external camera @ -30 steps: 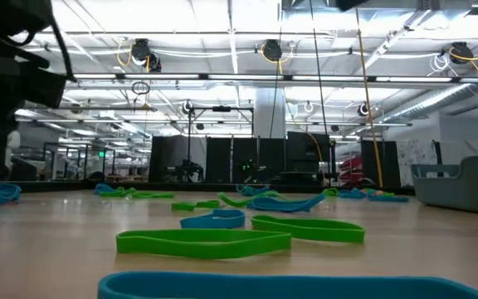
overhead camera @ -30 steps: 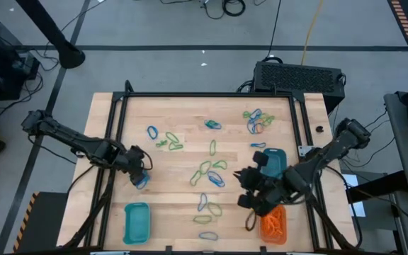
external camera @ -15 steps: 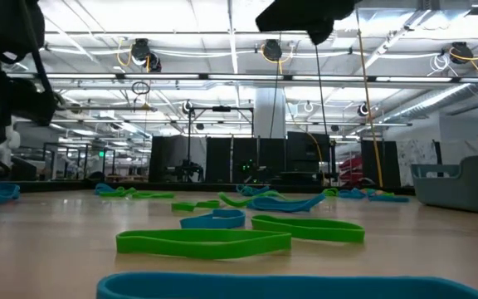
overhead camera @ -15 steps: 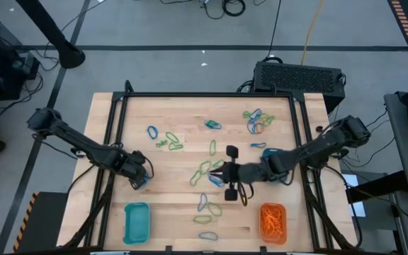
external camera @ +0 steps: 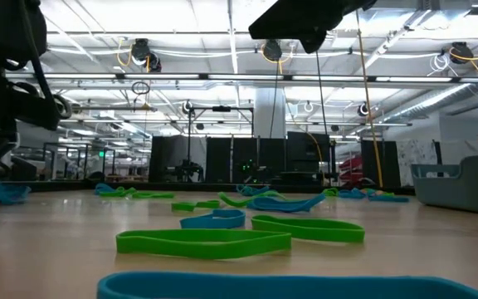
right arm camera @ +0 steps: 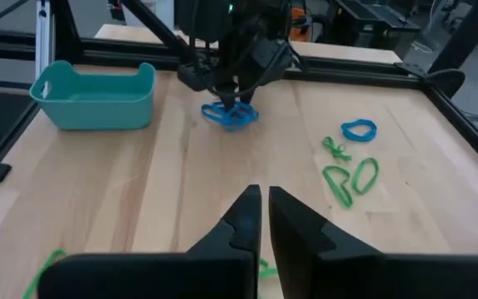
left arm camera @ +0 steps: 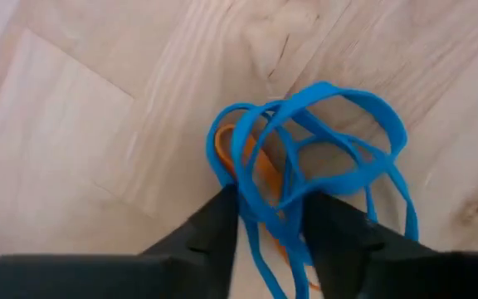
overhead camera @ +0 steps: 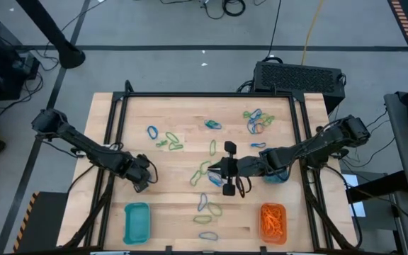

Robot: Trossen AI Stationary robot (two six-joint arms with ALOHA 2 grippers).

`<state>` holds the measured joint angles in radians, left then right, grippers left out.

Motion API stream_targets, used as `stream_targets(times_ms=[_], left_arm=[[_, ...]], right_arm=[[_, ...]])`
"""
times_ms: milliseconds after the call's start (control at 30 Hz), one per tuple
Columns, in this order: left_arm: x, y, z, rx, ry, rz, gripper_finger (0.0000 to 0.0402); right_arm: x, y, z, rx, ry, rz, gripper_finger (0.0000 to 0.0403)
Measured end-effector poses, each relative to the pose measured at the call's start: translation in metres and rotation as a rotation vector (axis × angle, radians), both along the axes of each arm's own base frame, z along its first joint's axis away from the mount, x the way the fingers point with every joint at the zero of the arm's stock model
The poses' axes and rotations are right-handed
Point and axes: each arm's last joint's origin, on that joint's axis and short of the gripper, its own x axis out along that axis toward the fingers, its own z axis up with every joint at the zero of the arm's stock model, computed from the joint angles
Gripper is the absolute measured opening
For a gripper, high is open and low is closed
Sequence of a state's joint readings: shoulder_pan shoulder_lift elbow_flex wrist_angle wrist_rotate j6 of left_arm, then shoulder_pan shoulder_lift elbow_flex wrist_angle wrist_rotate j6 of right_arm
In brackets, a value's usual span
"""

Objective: Sort rubber bands into baskets
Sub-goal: Adjust the blue rubber bands

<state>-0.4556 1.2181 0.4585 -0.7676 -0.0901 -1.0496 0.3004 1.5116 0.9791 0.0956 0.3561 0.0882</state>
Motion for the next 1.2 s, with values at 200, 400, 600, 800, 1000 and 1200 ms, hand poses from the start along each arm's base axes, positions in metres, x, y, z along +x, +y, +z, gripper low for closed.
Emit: stream_targets(times_ms=[200,400,600,800,1000,1200], left_arm=[[0.002,0.001,0.020,0.042,-0.027,-0.046,0.0019],[0.003,0.002,0.040,0.098,-0.047,-0.065,0.0014],[0.001,0.004,0.047,0.108,-0.070,-0.082,0.0015],[0.003,0.007,0.048,0.210,-0.113,-0.122,0.0015],[0.001,0.017,0.049,0.299,-0.084,-0.078,0.0015],[0.000,0.023,0.043,0.279,-0.036,-0.040,0.0015]], right_arm=[[0.001,-0.002,0.000,-0.019,0.001,0.001,0.0018],[0.001,-0.004,0.000,-0.027,0.000,-0.003,0.0018],[0.002,-0.006,0.000,-0.035,0.003,-0.004,0.0018],[0.002,-0.006,0.000,-0.037,0.003,-0.004,0.0018],[0.002,-0.006,0.000,-0.026,0.002,-0.009,0.0018],[0.002,-0.006,0.000,-0.023,0.002,-0.008,0.0018]])
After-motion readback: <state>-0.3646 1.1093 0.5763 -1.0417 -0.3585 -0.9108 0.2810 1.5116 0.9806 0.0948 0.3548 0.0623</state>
